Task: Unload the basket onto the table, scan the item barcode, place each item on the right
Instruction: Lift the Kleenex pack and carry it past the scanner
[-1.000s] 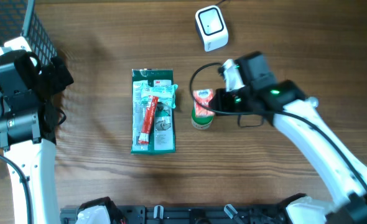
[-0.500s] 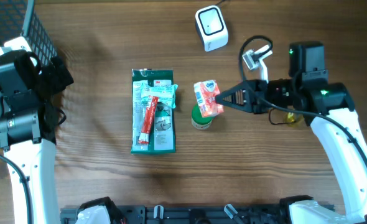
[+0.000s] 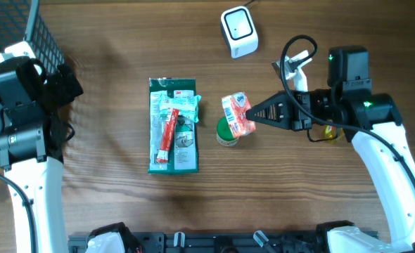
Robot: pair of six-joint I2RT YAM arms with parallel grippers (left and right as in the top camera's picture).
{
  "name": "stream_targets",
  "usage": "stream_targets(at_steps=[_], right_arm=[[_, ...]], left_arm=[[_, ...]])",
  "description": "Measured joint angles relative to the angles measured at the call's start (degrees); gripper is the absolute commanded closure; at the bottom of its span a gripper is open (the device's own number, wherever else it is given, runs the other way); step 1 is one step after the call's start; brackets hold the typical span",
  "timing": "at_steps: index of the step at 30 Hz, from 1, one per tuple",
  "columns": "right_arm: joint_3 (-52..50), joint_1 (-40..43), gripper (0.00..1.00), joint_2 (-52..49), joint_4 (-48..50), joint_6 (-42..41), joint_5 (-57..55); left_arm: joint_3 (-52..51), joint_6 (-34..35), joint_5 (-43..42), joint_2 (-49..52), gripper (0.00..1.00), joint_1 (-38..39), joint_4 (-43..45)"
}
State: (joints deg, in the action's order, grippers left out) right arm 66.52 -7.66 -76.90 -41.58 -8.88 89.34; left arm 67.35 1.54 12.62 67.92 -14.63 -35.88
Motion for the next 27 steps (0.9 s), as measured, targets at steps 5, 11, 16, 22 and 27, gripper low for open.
stream_targets(at_steps=[5, 11, 16, 22, 27], right_arm=[[0.0, 0.0, 0.96, 0.0, -2.2, 0.0, -3.3], [0.1, 0.0, 0.96, 0.0, -10.0, 0.2, -23.9], [0.1, 0.0, 0.96, 0.0, -12.2, 0.2, -36.6], [0.1, 0.0, 0.96, 0.0, -12.7, 0.2, -41.0], [0.5, 0.0, 0.96, 0.0, -14.7, -0.1, -46.9]], left_arm=[[0.0, 0.0, 0.0, 0.0, 0.00, 0.0, 0.0], [0.0, 0.0, 0.0, 0.0, 0.00, 0.0, 0.0], [0.0, 0.0, 0.0, 0.0, 0.00, 0.0, 0.0], [0.0, 0.0, 0.0, 0.0, 0.00, 0.0, 0.0], [0.0, 0.0, 0.0, 0.0, 0.00, 0.0, 0.0]])
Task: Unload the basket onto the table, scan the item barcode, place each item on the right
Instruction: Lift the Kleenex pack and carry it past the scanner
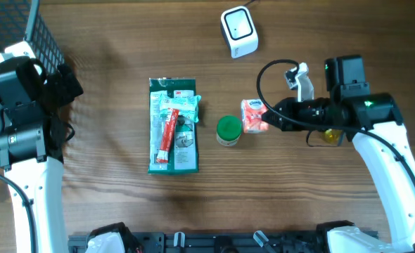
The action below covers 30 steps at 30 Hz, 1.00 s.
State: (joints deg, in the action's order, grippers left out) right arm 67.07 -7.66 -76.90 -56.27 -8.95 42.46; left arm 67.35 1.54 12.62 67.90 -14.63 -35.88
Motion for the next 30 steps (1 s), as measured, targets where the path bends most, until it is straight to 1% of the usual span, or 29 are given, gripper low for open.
stream_targets(at_steps=[2, 6, 9, 10, 12, 14, 21, 26, 30], right_arm=[[4.1, 0.0, 0.96, -0.3, -3.6, 0.0, -3.7], [24.7, -0.4, 0.96, -3.3, -11.6, 0.1, -11.8], [44.5, -3.0, 0.96, -10.8, -19.4, 1.1, -18.1], [49.5, -3.9, 0.95, -13.6, -21.2, 1.5, -20.2], [55.9, -5.7, 0.95, -18.8, -22.1, 2.5, -24.6], [57.8, -7.4, 0.95, -23.6, -20.3, 3.1, -29.2], [57.8, -13.1, 0.95, -38.7, -13.7, 6.3, -45.6], [57.8, -14.7, 0.95, -45.6, -7.8, 6.8, -54.4], [57.8, -14.9, 0.95, -49.2, -1.7, 7.1, -60.6]], left_arm=[[0.0, 0.0, 0.0, 0.0, 0.00, 0.0, 0.0], [0.0, 0.0, 0.0, 0.0, 0.00, 0.0, 0.0], [0.0, 0.0, 0.0, 0.0, 0.00, 0.0, 0.0], [0.0, 0.0, 0.0, 0.0, 0.00, 0.0, 0.0], [0.0, 0.0, 0.0, 0.0, 0.00, 0.0, 0.0], [0.0, 0.0, 0.0, 0.0, 0.00, 0.0, 0.0], [0.0, 0.0, 0.0, 0.0, 0.00, 0.0, 0.0], [0.0, 0.0, 0.0, 0.0, 0.00, 0.0, 0.0], [0.0, 0.0, 0.0, 0.0, 0.00, 0.0, 0.0]])
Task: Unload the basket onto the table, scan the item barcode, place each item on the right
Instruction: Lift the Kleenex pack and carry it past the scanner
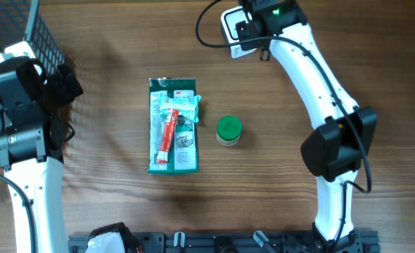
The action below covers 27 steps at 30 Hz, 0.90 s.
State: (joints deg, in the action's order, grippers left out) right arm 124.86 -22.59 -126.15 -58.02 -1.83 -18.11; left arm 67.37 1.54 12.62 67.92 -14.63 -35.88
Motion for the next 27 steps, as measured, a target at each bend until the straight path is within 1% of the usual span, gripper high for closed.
stream_targets(at_steps=[3, 8, 13, 19, 27], right_arm=[[0.0, -0.1, 0.95, -0.7, 4.5, 0.3, -2.9], [0.0, -0.2, 0.95, -1.3, 10.1, 1.3, -4.8], [0.0, -0.3, 0.95, -5.7, 13.2, 2.6, -6.3], [0.0, -0.6, 0.95, -11.8, 17.6, 11.9, -10.1], [0.0, -1.3, 0.95, -11.9, 20.2, 15.6, -10.9]], left_arm=[[0.0, 0.0, 0.0, 0.0, 0.00, 0.0, 0.0], [0.0, 0.0, 0.0, 0.0, 0.00, 0.0, 0.0], [0.0, 0.0, 0.0, 0.0, 0.00, 0.0, 0.0], [0.0, 0.0, 0.0, 0.0, 0.00, 0.0, 0.0], [0.0, 0.0, 0.0, 0.0, 0.00, 0.0, 0.0]])
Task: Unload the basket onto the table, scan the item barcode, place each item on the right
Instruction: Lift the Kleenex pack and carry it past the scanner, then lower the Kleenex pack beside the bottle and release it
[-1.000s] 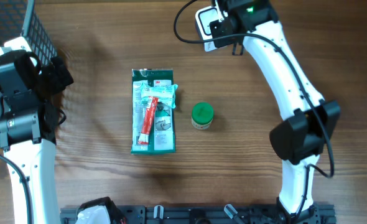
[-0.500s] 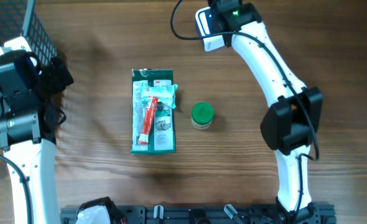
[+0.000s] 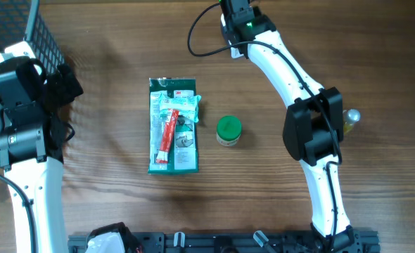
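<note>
My right arm reaches across to the table's far edge, and its wrist (image 3: 244,20) lies over the spot of the white scanner, which is almost wholly hidden beneath it. The right gripper's fingers and the orange packet do not show under the wrist. A green-lidded jar (image 3: 228,129) stands mid-table. A green card pack with a red tube (image 3: 172,125) lies to its left. My left gripper (image 3: 65,84) rests at the table's left side, away from all of these, its fingers unclear.
A black wire basket (image 3: 10,24) fills the far left corner. A small yellowish bottle with a silver cap (image 3: 349,118) lies to the right of the right arm's elbow. The arm's black cable loops near the far edge (image 3: 200,28).
The right wrist has moved a little further left and toward the far edge, so the scanner, half visible before, is now covered. The bottle at the right shows again. The left arm is unchanged.
The right gripper held the orange packet beside the green-lidded jar. It then held it drawn back to the right of the jar. After that the arm was stretched out to the scanner at the far edge, and now it covers the scanner.
</note>
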Robot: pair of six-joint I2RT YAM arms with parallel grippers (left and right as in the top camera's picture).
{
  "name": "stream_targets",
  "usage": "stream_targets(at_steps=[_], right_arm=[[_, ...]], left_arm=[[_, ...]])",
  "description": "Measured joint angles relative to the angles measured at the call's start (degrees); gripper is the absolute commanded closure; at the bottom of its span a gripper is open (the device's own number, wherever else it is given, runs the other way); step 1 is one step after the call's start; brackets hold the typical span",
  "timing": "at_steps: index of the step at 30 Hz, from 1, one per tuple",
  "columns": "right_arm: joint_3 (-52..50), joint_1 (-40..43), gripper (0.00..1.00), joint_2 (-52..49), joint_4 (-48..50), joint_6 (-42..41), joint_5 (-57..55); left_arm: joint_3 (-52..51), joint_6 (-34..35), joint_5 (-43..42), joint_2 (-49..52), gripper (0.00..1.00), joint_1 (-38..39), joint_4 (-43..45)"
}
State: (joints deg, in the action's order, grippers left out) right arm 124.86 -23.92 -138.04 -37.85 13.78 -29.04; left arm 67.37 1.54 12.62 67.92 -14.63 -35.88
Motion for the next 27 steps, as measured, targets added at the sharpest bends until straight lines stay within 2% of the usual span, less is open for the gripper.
stream_targets(at_steps=[6, 11, 15, 20, 23, 27], right_arm=[[0.0, 0.0, 0.94, 0.0, -0.2, 0.5, 0.0], [-0.1, 0.0, 0.92, 2.0, -7.5, -0.7, 0.1], [-0.3, 0.0, 0.95, 10.9, -17.4, -5.8, 0.1], [-0.2, 1.1, 0.95, 26.8, -29.1, -12.4, 2.8], [-0.2, 2.4, 0.96, 33.3, -35.3, -16.0, 5.8], [-0.1, 3.9, 0.96, 37.3, -44.4, -19.3, 11.4]], left_arm=[[0.0, 0.0, 0.0, 0.0, 0.00, 0.0, 0.0], [0.0, 0.0, 0.0, 0.0, 0.00, 0.0, 0.0], [0.0, 0.0, 0.0, 0.0, 0.00, 0.0, 0.0], [0.0, 0.0, 0.0, 0.0, 0.00, 0.0, 0.0], [0.0, 0.0, 0.0, 0.0, 0.00, 0.0, 0.0], [0.0, 0.0, 0.0, 0.0, 0.00, 0.0, 0.0]])
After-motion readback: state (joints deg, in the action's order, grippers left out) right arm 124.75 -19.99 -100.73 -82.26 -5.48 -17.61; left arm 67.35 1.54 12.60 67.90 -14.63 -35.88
